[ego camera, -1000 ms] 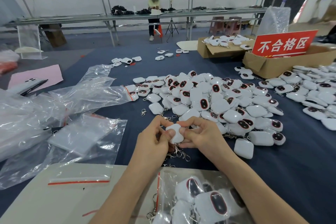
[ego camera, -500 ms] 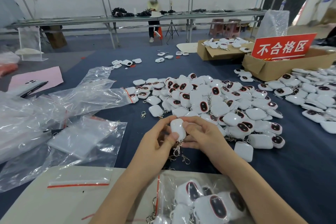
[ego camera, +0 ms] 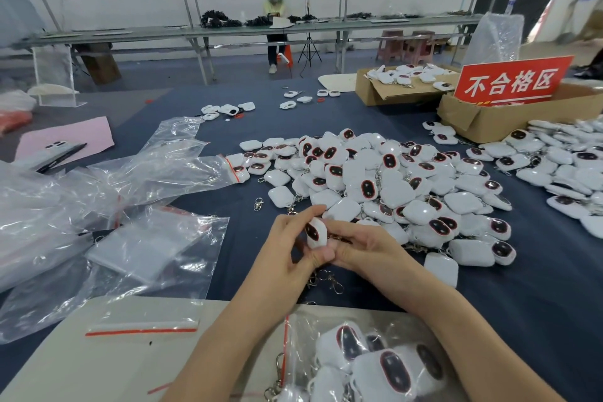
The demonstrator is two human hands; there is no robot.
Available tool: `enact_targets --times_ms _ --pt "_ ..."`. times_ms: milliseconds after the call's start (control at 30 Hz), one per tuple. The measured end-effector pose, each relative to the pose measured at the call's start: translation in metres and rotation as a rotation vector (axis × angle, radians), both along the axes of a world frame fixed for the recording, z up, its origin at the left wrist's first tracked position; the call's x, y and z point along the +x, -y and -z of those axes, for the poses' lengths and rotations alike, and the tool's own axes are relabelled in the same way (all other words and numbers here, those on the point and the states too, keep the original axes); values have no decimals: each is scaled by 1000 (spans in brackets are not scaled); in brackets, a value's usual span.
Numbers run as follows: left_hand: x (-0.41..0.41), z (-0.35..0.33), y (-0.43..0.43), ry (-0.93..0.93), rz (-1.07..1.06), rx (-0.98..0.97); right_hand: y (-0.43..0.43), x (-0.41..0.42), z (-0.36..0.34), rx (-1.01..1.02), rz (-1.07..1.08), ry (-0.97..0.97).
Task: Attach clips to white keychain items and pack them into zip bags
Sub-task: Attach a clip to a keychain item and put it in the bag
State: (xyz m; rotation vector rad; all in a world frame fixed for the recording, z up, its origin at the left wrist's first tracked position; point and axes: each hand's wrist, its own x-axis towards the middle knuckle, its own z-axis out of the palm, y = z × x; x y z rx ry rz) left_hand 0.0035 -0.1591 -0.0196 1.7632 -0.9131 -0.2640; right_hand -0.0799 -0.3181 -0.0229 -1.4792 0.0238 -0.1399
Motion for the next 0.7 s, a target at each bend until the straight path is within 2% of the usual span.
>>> enact_targets --times_ms 133,367,700 --pt "1 1 1 40 10 30 0 0 -1 53 10 -16" --pt "5 3 -4 -81 7 -10 -5 5 -2 67 240 -53" --pt "6 3 -2 -115 -54 -41 -6 10 2 22 287 -76"
